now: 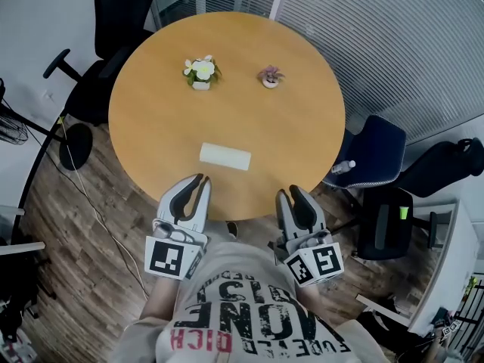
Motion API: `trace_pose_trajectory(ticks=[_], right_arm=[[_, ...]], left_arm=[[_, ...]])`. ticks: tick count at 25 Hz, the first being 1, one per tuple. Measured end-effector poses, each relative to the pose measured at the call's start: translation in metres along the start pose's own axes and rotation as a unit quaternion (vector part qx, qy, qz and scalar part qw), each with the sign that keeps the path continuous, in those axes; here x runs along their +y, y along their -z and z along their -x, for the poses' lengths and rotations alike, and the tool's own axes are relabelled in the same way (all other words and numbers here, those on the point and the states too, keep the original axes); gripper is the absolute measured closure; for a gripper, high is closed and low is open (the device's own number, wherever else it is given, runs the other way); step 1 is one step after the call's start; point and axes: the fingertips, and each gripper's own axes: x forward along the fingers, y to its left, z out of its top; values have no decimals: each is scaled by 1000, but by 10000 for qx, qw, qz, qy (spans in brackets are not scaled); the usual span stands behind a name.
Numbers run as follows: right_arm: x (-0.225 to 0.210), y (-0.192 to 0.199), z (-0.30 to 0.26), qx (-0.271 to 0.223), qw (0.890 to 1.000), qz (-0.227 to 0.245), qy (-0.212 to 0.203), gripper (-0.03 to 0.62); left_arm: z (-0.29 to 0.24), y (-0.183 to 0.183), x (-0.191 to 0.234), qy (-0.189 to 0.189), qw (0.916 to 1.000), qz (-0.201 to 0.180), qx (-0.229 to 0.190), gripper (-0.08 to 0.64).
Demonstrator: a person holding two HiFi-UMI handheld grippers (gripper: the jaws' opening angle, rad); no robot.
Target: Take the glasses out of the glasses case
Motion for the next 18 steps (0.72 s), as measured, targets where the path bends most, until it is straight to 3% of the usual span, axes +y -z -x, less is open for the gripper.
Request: trace_pose_trajectory(ticks=[9, 18], right_arm=[[-8, 0, -14, 32, 9998, -3, 185, 508], [7, -15, -55, -34, 9993, 1, 377, 508]], left_arm=[[-19, 2, 11, 140, 9999, 82, -15, 512], [-42, -10, 56, 355, 9994, 64, -10, 512]])
